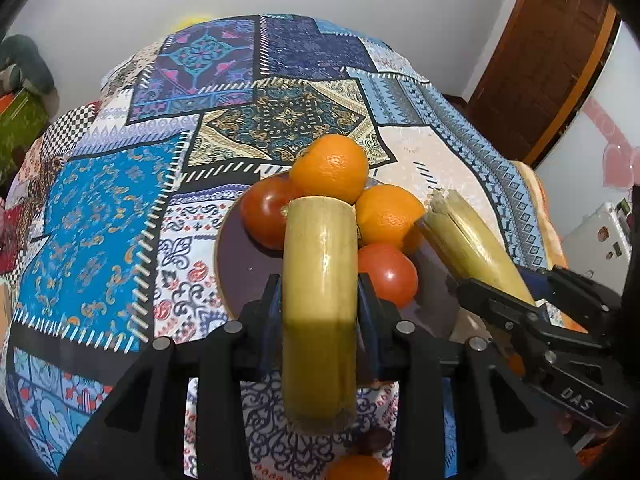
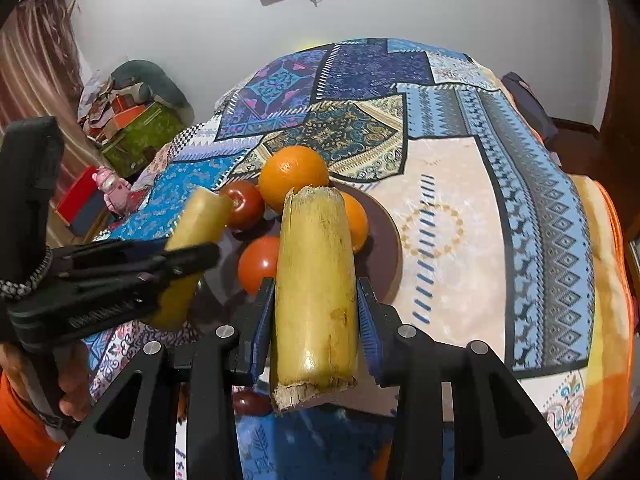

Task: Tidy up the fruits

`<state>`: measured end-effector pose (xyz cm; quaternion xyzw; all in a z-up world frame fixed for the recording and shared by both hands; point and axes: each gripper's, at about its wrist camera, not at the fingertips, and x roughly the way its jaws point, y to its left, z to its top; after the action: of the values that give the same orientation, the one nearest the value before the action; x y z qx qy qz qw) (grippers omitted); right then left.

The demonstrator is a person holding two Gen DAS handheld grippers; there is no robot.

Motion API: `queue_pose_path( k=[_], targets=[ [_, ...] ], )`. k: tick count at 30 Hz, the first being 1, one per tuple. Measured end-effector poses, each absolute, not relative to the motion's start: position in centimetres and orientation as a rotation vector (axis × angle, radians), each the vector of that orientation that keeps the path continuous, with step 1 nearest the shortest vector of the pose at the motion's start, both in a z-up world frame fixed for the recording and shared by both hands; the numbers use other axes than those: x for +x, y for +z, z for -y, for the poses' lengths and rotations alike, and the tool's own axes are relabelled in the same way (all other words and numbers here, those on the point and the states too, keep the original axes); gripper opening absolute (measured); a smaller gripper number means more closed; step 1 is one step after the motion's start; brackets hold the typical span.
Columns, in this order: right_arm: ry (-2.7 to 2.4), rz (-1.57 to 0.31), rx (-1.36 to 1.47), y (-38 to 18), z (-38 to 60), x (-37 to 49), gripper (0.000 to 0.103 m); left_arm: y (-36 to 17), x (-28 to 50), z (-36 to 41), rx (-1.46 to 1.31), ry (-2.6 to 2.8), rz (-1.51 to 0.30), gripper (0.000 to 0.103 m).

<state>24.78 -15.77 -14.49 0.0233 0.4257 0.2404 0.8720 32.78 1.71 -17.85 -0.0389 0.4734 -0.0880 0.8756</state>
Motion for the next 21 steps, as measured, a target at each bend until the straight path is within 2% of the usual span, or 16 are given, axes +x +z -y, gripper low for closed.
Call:
queue_pose_path(
  k=[21],
  targets=[
    [0.581, -0.885, -0.004, -15.0, 13.7, 28.0, 0.036, -18.5, 34.5, -1.4, -0.073, -0.183, -0.992, 0.036]
  ],
)
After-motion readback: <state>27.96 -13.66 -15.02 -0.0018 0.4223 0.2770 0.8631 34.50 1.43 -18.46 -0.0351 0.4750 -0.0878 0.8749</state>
